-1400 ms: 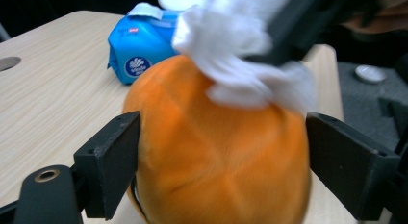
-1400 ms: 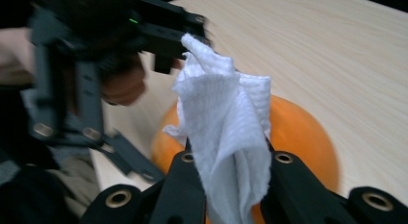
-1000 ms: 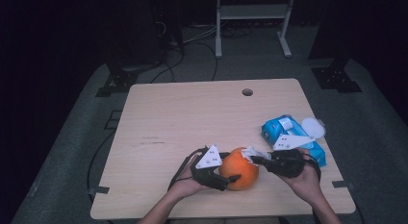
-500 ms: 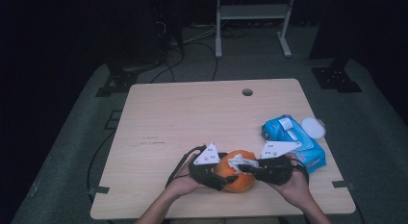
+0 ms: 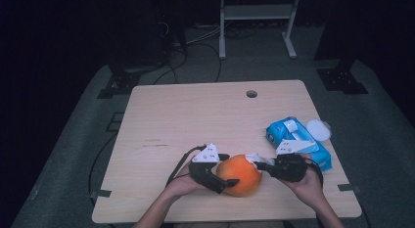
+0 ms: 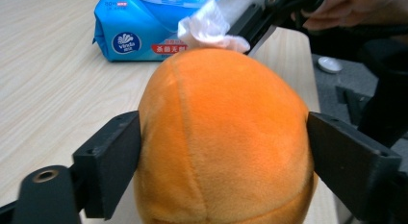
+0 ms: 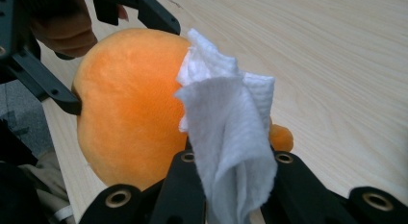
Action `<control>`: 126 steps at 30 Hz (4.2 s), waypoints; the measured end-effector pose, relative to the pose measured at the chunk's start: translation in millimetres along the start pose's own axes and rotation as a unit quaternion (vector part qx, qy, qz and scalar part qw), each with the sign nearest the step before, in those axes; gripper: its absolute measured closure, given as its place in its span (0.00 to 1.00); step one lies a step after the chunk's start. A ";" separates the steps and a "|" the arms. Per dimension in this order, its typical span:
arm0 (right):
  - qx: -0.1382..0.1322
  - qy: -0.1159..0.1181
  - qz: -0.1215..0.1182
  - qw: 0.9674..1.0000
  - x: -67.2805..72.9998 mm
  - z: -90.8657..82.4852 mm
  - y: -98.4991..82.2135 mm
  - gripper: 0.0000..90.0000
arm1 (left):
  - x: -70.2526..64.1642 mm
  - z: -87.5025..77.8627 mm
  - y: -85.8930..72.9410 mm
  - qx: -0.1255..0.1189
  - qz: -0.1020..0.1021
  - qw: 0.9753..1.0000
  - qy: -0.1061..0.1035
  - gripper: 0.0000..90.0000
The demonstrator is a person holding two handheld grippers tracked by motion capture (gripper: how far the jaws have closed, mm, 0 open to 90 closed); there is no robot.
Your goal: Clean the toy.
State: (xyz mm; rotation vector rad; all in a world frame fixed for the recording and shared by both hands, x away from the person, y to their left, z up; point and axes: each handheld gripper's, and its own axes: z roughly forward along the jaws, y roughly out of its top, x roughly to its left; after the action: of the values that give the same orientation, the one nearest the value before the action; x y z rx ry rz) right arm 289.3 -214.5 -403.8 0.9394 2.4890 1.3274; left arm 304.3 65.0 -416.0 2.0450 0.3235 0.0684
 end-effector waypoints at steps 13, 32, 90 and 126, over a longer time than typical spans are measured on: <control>0.014 0.009 -0.008 1.000 9.9 0.9 2.8 0.91 | 1.2 -12.0 5.7 0.034 0.047 0.996 0.067 0.24; 0.000 0.019 -0.048 0.999 29.2 -5.0 13.4 0.92 | -5.0 -10.2 4.0 0.009 0.106 0.992 0.063 0.38; -0.017 -0.011 -0.062 0.998 43.8 2.7 25.9 0.91 | -8.4 3.3 -8.2 -0.016 0.116 0.993 0.032 0.27; -0.007 -0.027 -0.009 1.000 16.5 4.9 7.3 0.91 | 14.5 -7.5 -22.1 -0.011 0.064 0.998 0.017 0.24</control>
State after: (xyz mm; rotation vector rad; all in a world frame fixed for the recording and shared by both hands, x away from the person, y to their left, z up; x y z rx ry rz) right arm 281.7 -198.3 -398.5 0.9347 2.4384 1.2946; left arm 312.5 85.0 -433.0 2.0423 0.2124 0.1857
